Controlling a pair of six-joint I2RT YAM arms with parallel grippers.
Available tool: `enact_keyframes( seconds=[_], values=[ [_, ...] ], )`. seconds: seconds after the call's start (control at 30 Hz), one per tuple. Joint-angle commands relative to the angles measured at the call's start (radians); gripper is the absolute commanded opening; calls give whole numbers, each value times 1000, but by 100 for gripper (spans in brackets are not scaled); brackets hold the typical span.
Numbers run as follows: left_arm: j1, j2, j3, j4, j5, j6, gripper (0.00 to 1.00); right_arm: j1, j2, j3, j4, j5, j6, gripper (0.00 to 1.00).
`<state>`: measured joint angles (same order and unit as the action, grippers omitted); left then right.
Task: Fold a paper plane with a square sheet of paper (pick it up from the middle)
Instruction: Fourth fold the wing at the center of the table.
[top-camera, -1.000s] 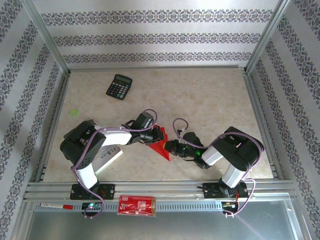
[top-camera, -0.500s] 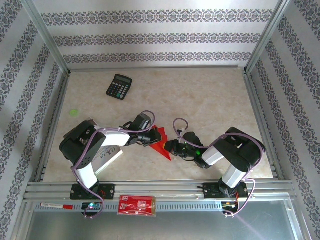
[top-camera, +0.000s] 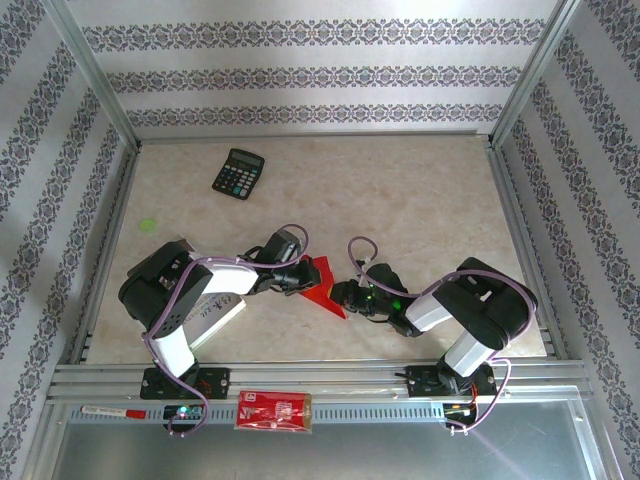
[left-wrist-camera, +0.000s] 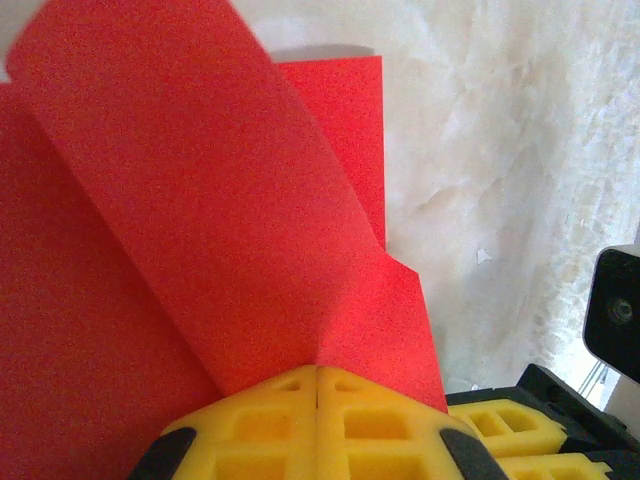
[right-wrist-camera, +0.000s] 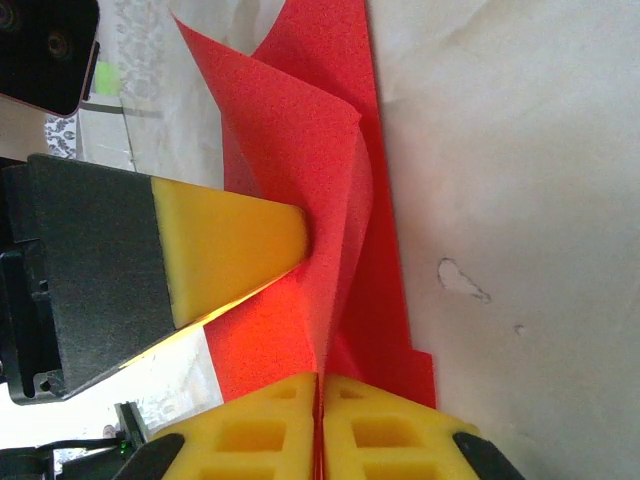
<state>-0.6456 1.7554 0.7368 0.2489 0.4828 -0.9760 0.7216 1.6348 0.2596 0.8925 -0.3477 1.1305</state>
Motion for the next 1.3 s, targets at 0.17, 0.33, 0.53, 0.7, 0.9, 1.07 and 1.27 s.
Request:
enact_keyframes(
  seconds=[0.17, 0.33, 0.53, 0.7, 0.9, 1.07, 1.27],
  values=[
    [16, 10, -16, 37, -1, 4, 2, -5, -27, -16, -116, 28, -12, 13],
    [18, 12, -23, 44, -1, 3, 1, -4, -63, -13, -144, 28, -19, 15],
    [17, 13, -25, 51, 0, -1, 1, 1, -106, -15, -198, 32, -29, 16],
    [17, 15, -28, 55, 2, -3, 2, 6, -113, -17, -206, 35, -32, 16],
    [18, 15, -26, 57, 6, -3, 1, 10, -109, -7, -214, 36, -45, 14],
    [18, 9, -26, 89, 20, -20, 7, 21, -101, 10, -237, 33, -73, 5],
    [20, -18, -27, 127, 52, -43, 15, 35, -114, 14, -298, 69, -113, 0]
  ],
)
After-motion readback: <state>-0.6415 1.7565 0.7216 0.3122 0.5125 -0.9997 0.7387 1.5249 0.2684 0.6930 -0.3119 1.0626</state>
